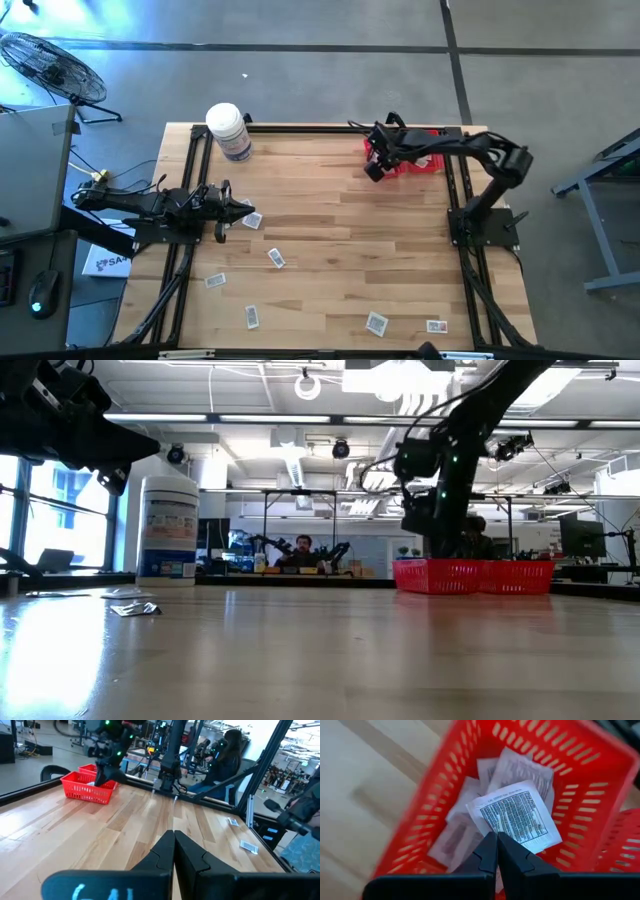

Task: Pick & Place First Aid Supplies
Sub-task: Put the towelette pack into the left red bin

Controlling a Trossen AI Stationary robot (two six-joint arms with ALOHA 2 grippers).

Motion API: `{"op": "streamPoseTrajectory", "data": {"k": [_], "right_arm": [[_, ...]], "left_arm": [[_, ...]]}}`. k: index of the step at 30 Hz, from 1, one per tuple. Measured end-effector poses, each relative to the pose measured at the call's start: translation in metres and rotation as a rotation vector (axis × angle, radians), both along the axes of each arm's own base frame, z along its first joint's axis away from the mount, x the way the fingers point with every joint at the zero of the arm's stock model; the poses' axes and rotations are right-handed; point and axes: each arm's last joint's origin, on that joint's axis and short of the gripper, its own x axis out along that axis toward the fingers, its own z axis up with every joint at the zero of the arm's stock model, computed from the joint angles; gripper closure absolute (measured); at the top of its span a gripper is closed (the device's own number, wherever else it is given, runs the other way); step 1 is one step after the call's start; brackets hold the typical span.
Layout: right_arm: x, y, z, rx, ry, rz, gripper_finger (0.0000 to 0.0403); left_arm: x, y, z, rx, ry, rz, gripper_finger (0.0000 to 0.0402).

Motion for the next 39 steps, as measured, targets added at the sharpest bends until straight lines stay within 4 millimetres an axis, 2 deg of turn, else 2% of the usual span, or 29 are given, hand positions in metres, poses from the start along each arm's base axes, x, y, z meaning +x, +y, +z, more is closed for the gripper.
{"op": "streamPoseTrajectory", "data": {"k": [5,11,15,18,23,31,36,39], "right_arm": [[-0.002,-0.007,-0.006,-0.041,0.034,-0.036,0.0385],[-0.003,-0.005,0.004,-0.073,0.02,-0.027,0.0339],[0.0,0.005,0.016,-0.093,-0.007,0.011,0.0306],[0.006,0.024,0.028,-0.109,-0.037,0.077,0.0288],[0.023,0.081,0.047,-0.09,-0.108,0.288,0.0277],[0.046,0.207,0.054,0.016,-0.287,0.703,0.0276],[0.041,0.28,0.061,0.044,-0.428,0.928,0.0276],[0.032,0.31,0.062,0.102,-0.474,0.992,0.0273]], "left_arm": [[0.0,0.0,0.0,0.0,0.0,0.0,0.0401],[0.0,0.0,0.0,0.0,0.0,0.0,0.0401],[0.0,0.0,0.0,0.0,0.0,0.0,0.0401],[0.0,0.0,0.0,0.0,0.0,0.0,0.0401],[0.0,0.0,0.0,0.0,0.0,0.0,0.0401],[0.0,0.0,0.0,0.0,0.0,0.0,0.0401],[0.0,0.0,0.0,0.0,0.0,0.0,0.0401],[0.0,0.0,0.0,0.0,0.0,0.0,0.0401]]}}
